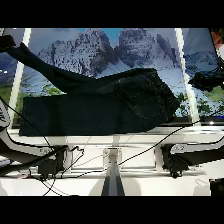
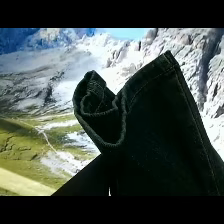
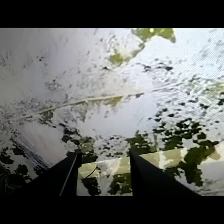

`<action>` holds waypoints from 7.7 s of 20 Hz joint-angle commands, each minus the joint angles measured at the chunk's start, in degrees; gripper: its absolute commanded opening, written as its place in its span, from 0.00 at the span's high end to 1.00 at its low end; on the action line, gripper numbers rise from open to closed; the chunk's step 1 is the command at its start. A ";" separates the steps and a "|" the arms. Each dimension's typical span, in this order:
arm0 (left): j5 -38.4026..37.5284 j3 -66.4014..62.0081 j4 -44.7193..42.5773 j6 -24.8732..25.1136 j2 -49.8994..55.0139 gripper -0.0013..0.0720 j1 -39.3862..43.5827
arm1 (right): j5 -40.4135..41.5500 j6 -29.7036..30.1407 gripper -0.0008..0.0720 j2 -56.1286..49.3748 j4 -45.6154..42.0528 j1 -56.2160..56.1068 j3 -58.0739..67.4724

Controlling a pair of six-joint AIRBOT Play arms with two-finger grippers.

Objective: Fold the clothes and pants, and hang the long-sleeved shirts on hangers.

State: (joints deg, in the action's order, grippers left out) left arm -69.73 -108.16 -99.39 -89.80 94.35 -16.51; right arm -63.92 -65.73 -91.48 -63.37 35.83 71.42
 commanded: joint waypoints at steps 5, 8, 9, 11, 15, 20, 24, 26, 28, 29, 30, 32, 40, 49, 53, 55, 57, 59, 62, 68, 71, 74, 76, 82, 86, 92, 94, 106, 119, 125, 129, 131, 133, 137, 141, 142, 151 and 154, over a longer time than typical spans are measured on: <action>-2.16 -0.26 -0.39 0.66 0.81 0.95 0.46 | -6.38 5.73 0.50 -7.72 5.01 -0.07 2.05; -2.16 -0.26 0.15 0.66 1.33 0.95 0.74 | -21.24 11.93 0.39 -13.99 16.13 -0.39 7.48; -2.16 -0.26 0.72 0.66 1.53 0.95 0.76 | -21.51 12.35 0.22 -14.80 17.05 -1.01 8.44; -2.19 -0.24 2.67 0.66 1.92 0.95 0.79 | -18.99 15.91 0.17 -14.86 16.57 -3.45 8.66; -2.19 -0.22 4.09 0.66 2.62 0.95 1.20 | -15.34 21.81 0.13 -14.86 13.68 -10.43 8.70; -2.29 -0.20 4.07 0.68 3.39 0.95 1.81 | -11.47 14.88 0.13 -14.86 -1.64 -18.10 8.70; -2.40 -0.20 4.07 0.68 3.63 0.95 1.81 | -17.35 12.37 0.15 -14.88 0.26 -19.10 9.05; -2.43 -0.20 4.07 0.68 3.63 0.95 1.81 | -22.32 12.61 0.16 -14.95 3.08 -19.21 8.96; -2.56 -0.20 4.09 0.68 3.63 0.95 1.84 | -23.21 12.63 0.24 -14.99 7.08 -19.45 8.70; -2.73 -0.20 4.09 0.66 3.63 0.95 1.84 | -23.32 12.63 0.24 -15.02 7.26 -19.91 8.68; -3.02 -0.20 4.07 0.68 3.63 0.95 1.84 | -23.04 13.05 0.24 -15.02 7.21 -20.46 8.68; -3.23 -0.20 4.09 0.68 3.63 0.95 1.84 | -19.30 14.45 0.49 -15.02 8.15 -21.88 8.70; -3.63 -0.24 4.02 0.74 2.93 0.95 1.81 | -4.33 9.38 0.93 -10.88 1.75 -18.95 10.23; -3.65 -0.17 15.91 0.72 5.20 0.95 2.32 | -16.50 8.39 0.93 -6.93 2.67 -3.54 9.94; -3.89 -0.13 11.43 0.63 8.72 0.95 2.36 | -15.26 8.33 0.93 -6.93 -1.05 -2.60 9.94; -3.89 -0.13 13.09 0.66 10.32 0.95 2.47 | -14.19 8.24 0.93 -6.93 -0.63 -2.27 9.94; -3.91 -0.07 17.27 0.66 12.22 0.95 3.26 | -13.46 8.24 0.93 -6.93 0.83 -2.38 9.94; -5.57 -0.04 18.27 0.63 14.88 0.95 4.48 | -13.25 8.24 0.93 -6.93 2.12 -2.38 9.94; -10.73 -0.04 16.94 0.94 18.71 0.78 4.98 | -13.42 8.26 0.93 -6.93 1.86 -2.36 9.94; -19.30 -0.37 9.99 8.41 20.59 0.04 4.87 | -13.42 8.28 0.93 -6.93 1.84 -2.38 9.94; -17.29 -3.48 9.79 8.39 20.57 0.04 4.44 | -13.40 8.28 0.93 -6.93 1.84 -2.38 9.94; -12.35 -9.51 9.86 4.66 20.48 0.04 4.26 | -13.05 8.28 0.93 -6.93 1.84 -2.38 9.94; -7.98 -9.81 9.90 -0.66 19.91 0.04 4.28 | -12.94 8.28 0.93 -6.93 1.84 -2.38 9.94; -2.38 -9.53 16.37 -3.89 24.63 0.04 4.24 | -12.70 8.26 0.93 -6.93 1.84 -2.38 9.94; 5.84 -9.53 16.26 -3.67 27.28 0.04 4.24 | -11.41 8.26 0.93 -6.93 1.84 -2.38 9.94; 8.79 -9.29 14.58 -3.67 29.90 0.07 4.28 | -8.46 8.24 0.93 -6.93 2.08 -2.38 9.94; 8.81 -9.22 14.64 -3.67 29.88 0.35 4.68 | -8.44 8.24 0.93 -6.93 2.08 -2.38 9.94; 12.09 -9.25 21.92 6.71 22.91 0.95 5.49 | -8.26 8.24 0.93 -6.93 2.05 -2.38 9.94; 18.18 -9.22 19.98 6.73 3.89 0.95 1.36 | 3.50 -0.85 0.93 -6.93 2.03 -2.38 9.94; -20.31 3.52 1.27 8.94 4.48 0.95 -5.05 | 3.43 -0.83 0.93 -6.93 1.81 -2.38 9.94; -24.39 8.61 11.56 16.26 4.46 0.95 -8.85 | 2.95 -0.83 0.93 -6.93 1.81 -2.38 9.94; -19.69 8.31 13.38 16.70 4.46 0.95 -9.55 | 2.91 -0.83 0.93 -6.93 1.81 -2.38 9.94; -16.83 7.61 18.08 16.57 4.44 0.95 -9.86 | 2.82 -0.83 0.93 -6.93 1.81 -2.38 9.94; -22.91 5.18 28.11 21.68 1.81 0.95 -10.12 | 3.39 -0.72 0.93 -6.93 1.64 -2.38 9.94; -22.91 5.18 27.91 24.87 -8.98 0.95 -11.72 | 3.50 -0.68 0.93 -6.93 1.64 -2.38 9.94; -22.93 5.18 27.91 24.87 -12.41 0.95 -12.48 | 3.45 -0.68 0.93 -6.93 1.64 -2.38 9.94; -28.44 11.19 19.98 9.25 -29.64 0.95 -15.50 | 3.58 -0.66 0.93 -6.93 1.62 -2.38 9.94; -24.90 21.20 17.97 7.65 -27.45 0.95 -15.50 | 4.50 -0.66 0.93 -6.93 1.62 -2.38 9.94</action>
State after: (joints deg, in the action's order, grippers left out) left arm -96.73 -93.73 -78.30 -78.24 66.74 -31.88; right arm -60.29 -66.35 -98.45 -61.78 33.47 81.34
